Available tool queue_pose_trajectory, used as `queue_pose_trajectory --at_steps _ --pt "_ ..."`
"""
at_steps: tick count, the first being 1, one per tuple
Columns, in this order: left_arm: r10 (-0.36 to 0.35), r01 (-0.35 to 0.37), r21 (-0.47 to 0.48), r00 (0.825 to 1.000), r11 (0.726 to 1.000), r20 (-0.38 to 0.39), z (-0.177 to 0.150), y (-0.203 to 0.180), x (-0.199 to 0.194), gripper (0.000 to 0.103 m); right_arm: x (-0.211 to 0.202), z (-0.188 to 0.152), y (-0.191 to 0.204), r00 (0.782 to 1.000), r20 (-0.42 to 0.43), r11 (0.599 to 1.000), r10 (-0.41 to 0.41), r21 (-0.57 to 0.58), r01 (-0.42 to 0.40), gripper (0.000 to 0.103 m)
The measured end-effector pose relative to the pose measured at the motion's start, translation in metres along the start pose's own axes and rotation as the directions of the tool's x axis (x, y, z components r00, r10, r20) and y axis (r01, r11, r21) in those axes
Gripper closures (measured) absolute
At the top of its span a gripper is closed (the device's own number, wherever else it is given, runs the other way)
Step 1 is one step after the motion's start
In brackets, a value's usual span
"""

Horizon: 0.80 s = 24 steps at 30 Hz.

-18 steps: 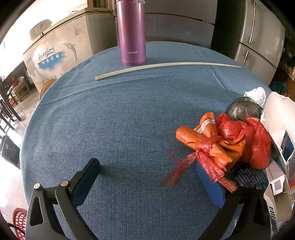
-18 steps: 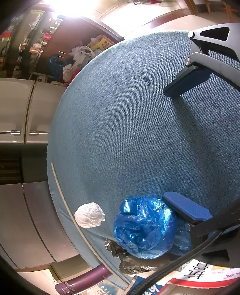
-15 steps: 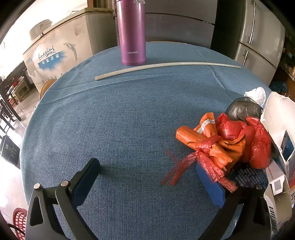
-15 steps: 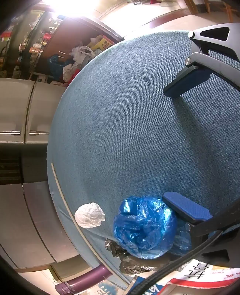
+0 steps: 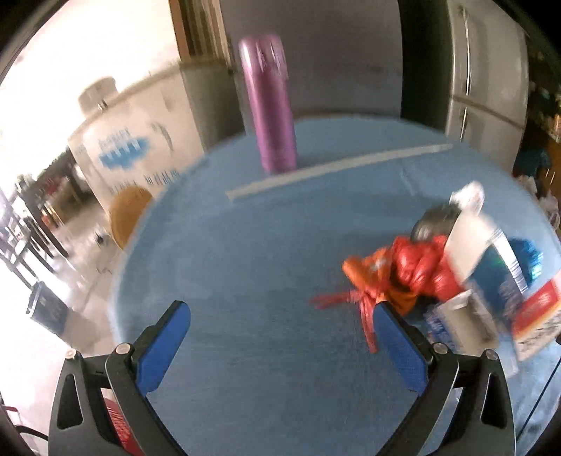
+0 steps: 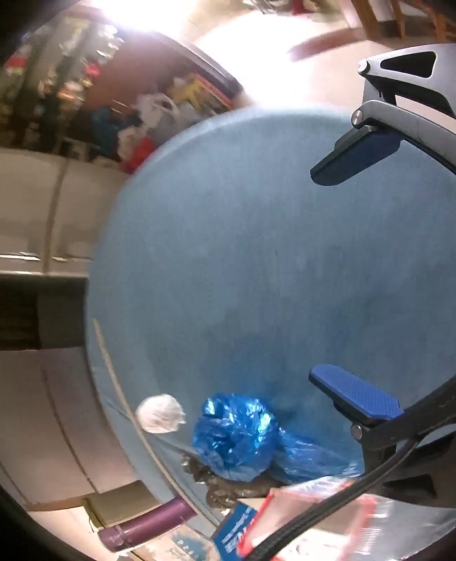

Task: Collect trash
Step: 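Bring both tools toward the trash pile on the table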

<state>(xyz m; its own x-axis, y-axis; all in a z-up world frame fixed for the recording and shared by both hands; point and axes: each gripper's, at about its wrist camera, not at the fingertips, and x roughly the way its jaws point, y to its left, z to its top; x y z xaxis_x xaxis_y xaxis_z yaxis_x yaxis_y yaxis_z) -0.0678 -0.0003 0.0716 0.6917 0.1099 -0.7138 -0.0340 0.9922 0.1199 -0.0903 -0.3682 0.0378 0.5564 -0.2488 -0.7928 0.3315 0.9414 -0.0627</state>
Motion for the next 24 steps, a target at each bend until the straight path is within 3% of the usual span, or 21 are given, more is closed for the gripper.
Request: queue_pose_trajectory --at_steps 5,10,16,24 --pt "-0.005 0.005 0.007 0.998 1.000 0.064 0.000 0.009 -0.056 0.000 -0.058 -0.005 -0.025 0.993 0.112 0.999 0.037 0.004 -0.038 0.000" --pt "-0.002 -0.001 0.026 0.996 1.000 0.092 -0.002 0.008 -0.093 0.000 -0.115 -0.003 -0.012 0.960 0.215 0.983 0.182 -0.043 -0.177 0.000" --pt "-0.021 0.018 0.029 0.991 0.999 0.132 -0.002 0.012 -0.128 0.000 -0.165 -0.009 -0.002 0.911 0.284 0.954 0.300 -0.064 -0.294 0.000" --pt "-0.010 0.003 0.037 0.983 0.999 0.183 -0.003 0.011 -0.162 0.000 -0.187 -0.017 0.011 0.895 0.296 0.943 0.333 -0.081 -0.324 0.000"
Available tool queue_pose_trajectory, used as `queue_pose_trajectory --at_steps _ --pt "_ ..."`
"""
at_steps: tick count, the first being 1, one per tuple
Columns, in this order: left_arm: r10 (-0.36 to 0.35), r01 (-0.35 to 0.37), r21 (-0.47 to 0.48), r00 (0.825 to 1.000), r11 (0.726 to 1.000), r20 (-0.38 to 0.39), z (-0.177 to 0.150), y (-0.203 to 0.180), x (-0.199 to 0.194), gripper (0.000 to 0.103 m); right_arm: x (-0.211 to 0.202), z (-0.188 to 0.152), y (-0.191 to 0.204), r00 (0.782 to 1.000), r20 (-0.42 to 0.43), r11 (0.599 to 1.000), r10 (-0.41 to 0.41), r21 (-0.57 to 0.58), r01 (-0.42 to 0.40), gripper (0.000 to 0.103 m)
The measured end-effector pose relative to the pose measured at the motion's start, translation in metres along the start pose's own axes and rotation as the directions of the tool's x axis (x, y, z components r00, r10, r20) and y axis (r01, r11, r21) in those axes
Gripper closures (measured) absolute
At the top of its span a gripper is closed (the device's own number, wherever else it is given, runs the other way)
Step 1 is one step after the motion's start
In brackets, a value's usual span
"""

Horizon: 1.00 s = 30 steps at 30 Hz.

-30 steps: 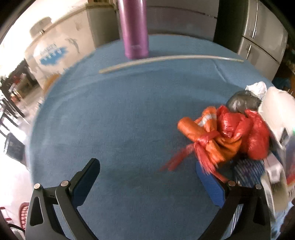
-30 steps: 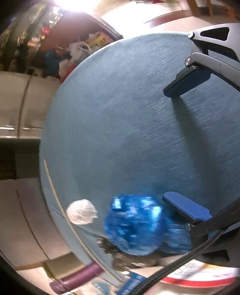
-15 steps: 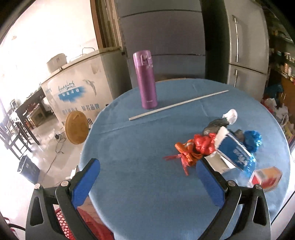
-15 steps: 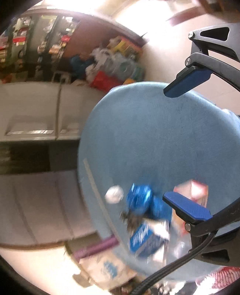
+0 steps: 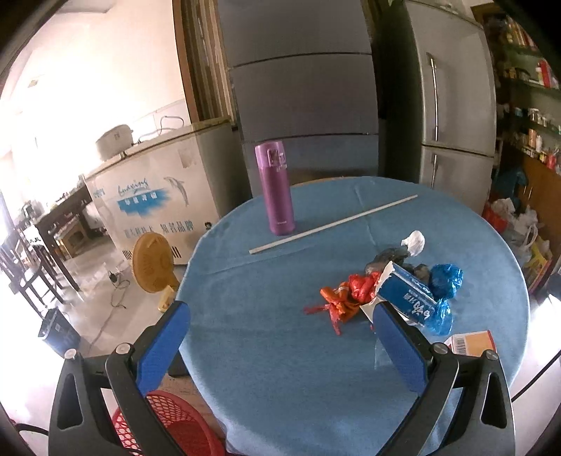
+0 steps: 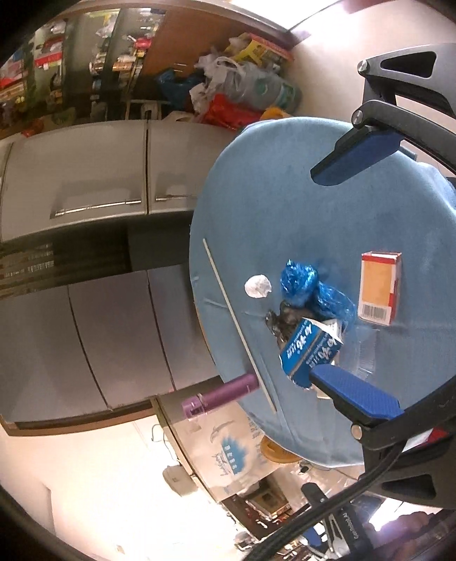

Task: Collect trash
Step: 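Bring both tools toward the trash pile on the table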

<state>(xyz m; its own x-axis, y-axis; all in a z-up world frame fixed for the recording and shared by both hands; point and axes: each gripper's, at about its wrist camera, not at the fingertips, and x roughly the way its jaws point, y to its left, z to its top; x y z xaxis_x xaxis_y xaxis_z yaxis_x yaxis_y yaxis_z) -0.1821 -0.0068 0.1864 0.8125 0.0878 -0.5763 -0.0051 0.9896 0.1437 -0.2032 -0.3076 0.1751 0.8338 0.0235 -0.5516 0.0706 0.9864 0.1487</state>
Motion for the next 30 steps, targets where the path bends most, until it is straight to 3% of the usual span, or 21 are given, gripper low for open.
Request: queue_pose_trajectory --at_steps 14,30 --pt "0.000 -0.001 0.055 1.000 0.998 0.022 -0.011 -0.010 -0.022 0.000 -0.027 -0.014 0.013 1.000 -0.001 0.999 -0.003 -0.036 0.003 0.000" --pt "-0.005 0.003 0.096 1.000 0.995 0.022 -0.015 -0.022 -0.034 0.000 -0.038 -0.024 0.002 1.000 -0.010 1.000 0.007 -0.010 -0.007 0.000"
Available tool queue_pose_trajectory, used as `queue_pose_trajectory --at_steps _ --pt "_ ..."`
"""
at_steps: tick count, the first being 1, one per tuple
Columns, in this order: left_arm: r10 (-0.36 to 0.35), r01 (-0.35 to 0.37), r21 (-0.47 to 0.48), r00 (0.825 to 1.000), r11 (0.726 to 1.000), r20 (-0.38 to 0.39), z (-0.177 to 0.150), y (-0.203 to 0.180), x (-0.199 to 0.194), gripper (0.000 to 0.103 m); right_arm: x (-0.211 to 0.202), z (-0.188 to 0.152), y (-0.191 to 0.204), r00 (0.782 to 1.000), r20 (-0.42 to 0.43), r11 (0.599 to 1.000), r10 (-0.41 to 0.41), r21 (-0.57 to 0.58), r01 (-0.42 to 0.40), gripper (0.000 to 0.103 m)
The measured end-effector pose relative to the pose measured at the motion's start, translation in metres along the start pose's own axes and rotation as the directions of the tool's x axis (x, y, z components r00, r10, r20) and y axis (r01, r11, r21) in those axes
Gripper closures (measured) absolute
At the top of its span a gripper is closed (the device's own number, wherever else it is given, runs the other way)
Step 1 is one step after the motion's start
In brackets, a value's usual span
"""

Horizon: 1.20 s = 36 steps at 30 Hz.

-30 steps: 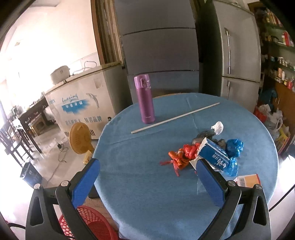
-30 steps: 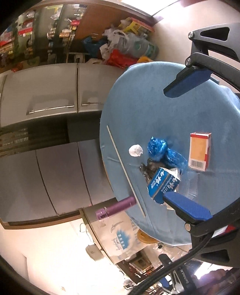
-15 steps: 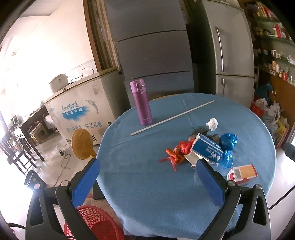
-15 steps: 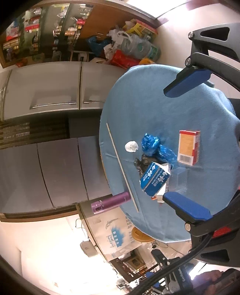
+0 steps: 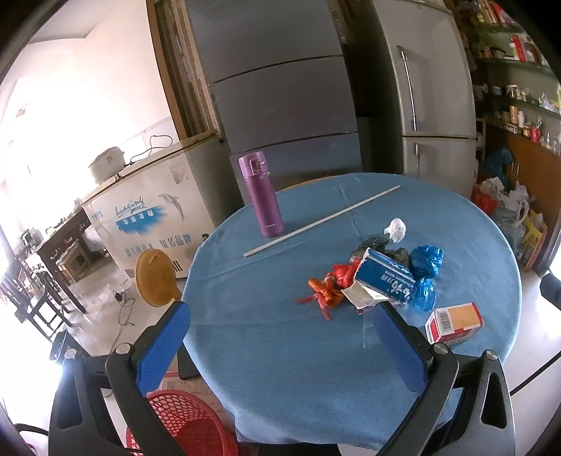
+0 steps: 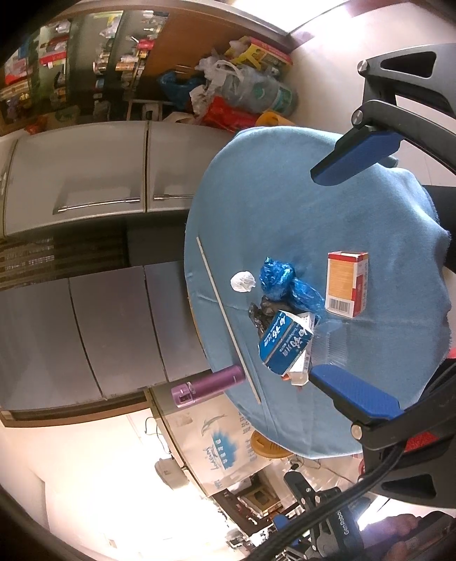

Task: Collect trash
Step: 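Bring both tools toward the trash pile on the table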

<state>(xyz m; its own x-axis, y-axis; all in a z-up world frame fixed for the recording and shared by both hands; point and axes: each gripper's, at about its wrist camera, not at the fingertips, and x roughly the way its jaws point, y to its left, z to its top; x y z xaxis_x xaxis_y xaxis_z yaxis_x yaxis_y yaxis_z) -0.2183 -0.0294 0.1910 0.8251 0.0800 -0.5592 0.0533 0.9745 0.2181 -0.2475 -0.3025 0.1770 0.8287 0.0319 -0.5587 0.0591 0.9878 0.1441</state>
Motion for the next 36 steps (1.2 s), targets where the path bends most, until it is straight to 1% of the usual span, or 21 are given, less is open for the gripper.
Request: queue_pose_trajectory --at_steps 9,27,33,36 --pt "-0.001 0.001 0.013 1.000 1.000 -0.015 0.000 -0.002 0.003 0.000 0.005 -0.002 -0.002 1.000 -0.012 1.000 0.006 0.017 -0.006 0.000" --pt "-0.002 0.004 0.030 0.997 1.000 -0.072 -0.001 -0.011 0.021 0.000 0.028 -0.008 -0.014 0.998 -0.068 0.998 0.016 0.066 -0.012 0.000" --pt "-0.005 0.008 0.034 0.995 0.999 -0.102 -0.002 -0.014 0.032 0.000 0.041 -0.012 -0.019 0.995 -0.092 0.996 0.026 0.083 -0.018 0.000" --pt "-0.034 0.038 0.021 0.989 0.999 -0.146 -0.003 -0.013 0.047 0.000 0.051 -0.014 -0.024 0.993 -0.112 0.996 0.034 0.091 -0.024 0.000"
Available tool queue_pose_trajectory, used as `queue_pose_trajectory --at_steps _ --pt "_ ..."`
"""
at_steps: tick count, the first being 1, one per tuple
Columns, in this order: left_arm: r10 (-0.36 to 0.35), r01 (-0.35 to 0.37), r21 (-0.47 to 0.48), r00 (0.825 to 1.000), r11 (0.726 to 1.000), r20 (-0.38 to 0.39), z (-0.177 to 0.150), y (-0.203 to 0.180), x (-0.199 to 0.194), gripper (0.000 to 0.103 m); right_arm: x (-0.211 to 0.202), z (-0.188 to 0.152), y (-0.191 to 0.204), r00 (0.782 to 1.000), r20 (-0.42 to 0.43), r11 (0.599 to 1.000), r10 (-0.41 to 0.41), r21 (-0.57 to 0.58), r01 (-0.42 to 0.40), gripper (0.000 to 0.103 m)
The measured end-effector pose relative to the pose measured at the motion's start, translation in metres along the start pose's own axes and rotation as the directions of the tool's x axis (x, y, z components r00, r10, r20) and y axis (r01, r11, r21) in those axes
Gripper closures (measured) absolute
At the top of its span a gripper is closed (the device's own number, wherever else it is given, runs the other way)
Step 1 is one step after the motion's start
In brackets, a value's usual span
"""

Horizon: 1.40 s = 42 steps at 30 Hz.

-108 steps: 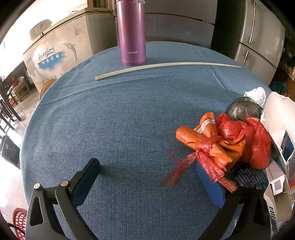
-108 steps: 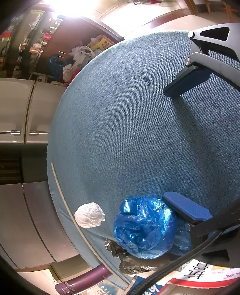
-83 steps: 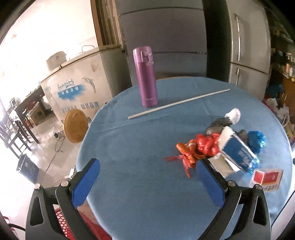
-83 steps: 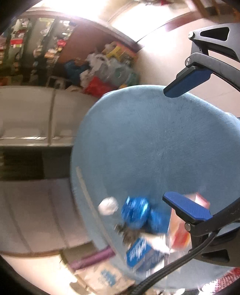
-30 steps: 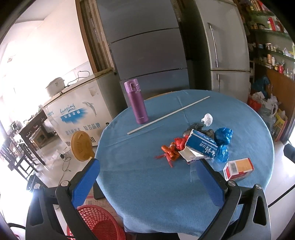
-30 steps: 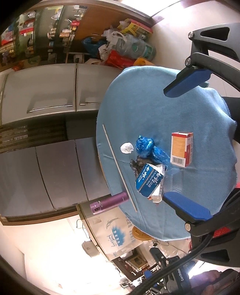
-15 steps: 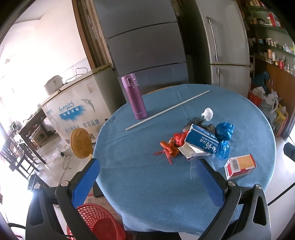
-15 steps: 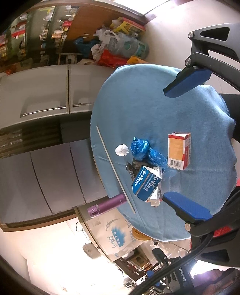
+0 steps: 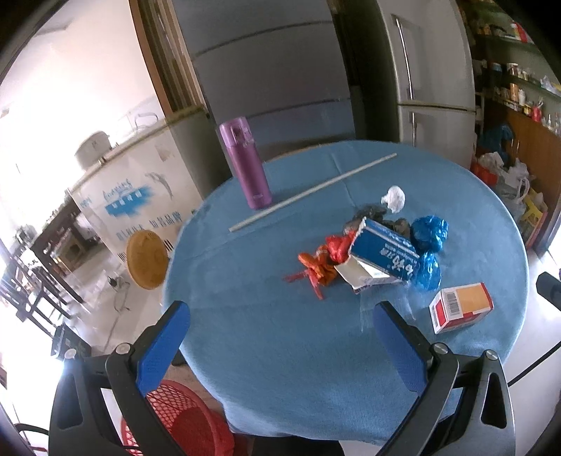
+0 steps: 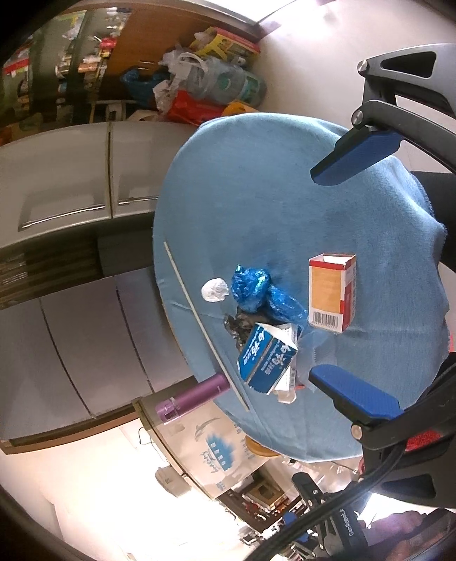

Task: Collect trash
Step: 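Bring both tools toward the trash pile on the table, then grasp the blue toothpaste carton with left tool while right tool grasps the medicine box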

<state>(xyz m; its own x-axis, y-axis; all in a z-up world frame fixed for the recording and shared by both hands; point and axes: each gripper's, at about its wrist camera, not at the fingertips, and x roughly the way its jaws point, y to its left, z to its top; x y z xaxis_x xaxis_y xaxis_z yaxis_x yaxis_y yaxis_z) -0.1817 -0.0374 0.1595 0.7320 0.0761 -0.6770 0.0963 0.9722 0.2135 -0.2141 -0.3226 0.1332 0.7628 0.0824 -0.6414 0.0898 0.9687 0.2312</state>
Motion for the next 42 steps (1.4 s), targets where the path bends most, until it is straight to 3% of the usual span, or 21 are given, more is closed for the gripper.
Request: queue_pose_trajectory --at_steps 4,10,16,18,21,23,25,27,29,31,33,35,37,40,42 --pt "-0.052 0.048 -0.050 0.996 0.998 -0.073 0.001 0.008 0.026 0.000 0.017 -0.003 -0.014 0.999 -0.038 0.999 0.024 0.041 -0.022 0.000" --pt "-0.124 0.093 -0.170 0.975 0.981 -0.186 0.000 0.022 0.069 0.000 0.049 -0.014 -0.024 0.991 -0.117 0.994 0.061 0.092 -0.050 0.000" --pt "-0.217 0.178 -0.208 0.959 0.962 -0.184 0.026 0.013 0.088 0.000 0.077 -0.025 -0.011 0.977 -0.185 0.993 0.102 0.075 -0.090 0.000" --pt "-0.266 0.226 -0.215 0.947 0.950 -0.179 0.038 0.007 0.095 0.000 0.083 -0.029 -0.007 0.973 -0.202 0.993 0.108 0.068 -0.096 0.000" --pt "-0.369 0.326 -0.203 0.901 0.923 -0.230 0.060 -0.016 0.125 0.000 0.088 -0.033 -0.007 0.971 -0.215 0.993 0.106 0.066 -0.093 0.000" --pt "-0.405 0.361 -0.194 0.866 0.912 -0.295 0.067 -0.032 0.148 0.000 0.090 -0.036 -0.010 0.969 -0.222 0.993 0.107 0.079 -0.092 0.000" --pt "-0.427 0.372 -0.218 0.843 0.902 -0.328 0.069 -0.040 0.163 0.000 0.091 -0.038 -0.013 0.968 -0.228 0.993 0.104 0.084 -0.087 0.000" --pt "-0.435 0.376 -0.230 0.837 0.898 -0.332 0.069 -0.047 0.169 0.000 0.087 -0.039 -0.016 0.969 -0.227 0.994 0.098 0.079 -0.082 0.000" --pt "-0.430 0.375 -0.223 0.848 0.900 -0.309 0.072 -0.052 0.169 0.001 0.085 -0.040 -0.020 0.970 -0.224 0.994 0.095 0.072 -0.081 0.000" --pt "-0.449 0.399 -0.216 0.843 0.891 -0.297 0.075 -0.056 0.170 0.010 0.085 -0.038 -0.024 0.973 -0.209 0.994 0.100 0.063 -0.089 0.000" --pt "-0.470 0.420 -0.216 0.822 0.881 -0.320 0.078 -0.060 0.177 0.029 0.084 -0.030 -0.027 0.978 -0.169 0.992 0.123 0.029 -0.120 0.000" --pt "-0.484 0.432 -0.221 0.807 0.875 -0.338 0.079 -0.061 0.183 0.038 0.084 -0.019 -0.029 0.978 -0.134 0.987 0.159 -0.013 -0.162 0.000" --pt "-0.499 0.447 -0.224 0.799 0.866 -0.336 0.080 -0.061 0.186 0.049 0.091 -0.004 -0.030 0.967 -0.131 0.970 0.219 -0.075 -0.230 0.000" --pt "-0.528 0.478 -0.226 0.785 0.849 -0.324 0.083 -0.058 0.185 0.063 0.106 0.011 -0.023 0.957 -0.157 0.949 0.243 -0.164 -0.268 0.000" --pt "-0.543 0.495 -0.224 0.776 0.839 -0.320 0.084 -0.056 0.183 0.076 0.114 0.015 -0.016 0.936 -0.194 0.922 0.293 -0.203 -0.330 0.000"
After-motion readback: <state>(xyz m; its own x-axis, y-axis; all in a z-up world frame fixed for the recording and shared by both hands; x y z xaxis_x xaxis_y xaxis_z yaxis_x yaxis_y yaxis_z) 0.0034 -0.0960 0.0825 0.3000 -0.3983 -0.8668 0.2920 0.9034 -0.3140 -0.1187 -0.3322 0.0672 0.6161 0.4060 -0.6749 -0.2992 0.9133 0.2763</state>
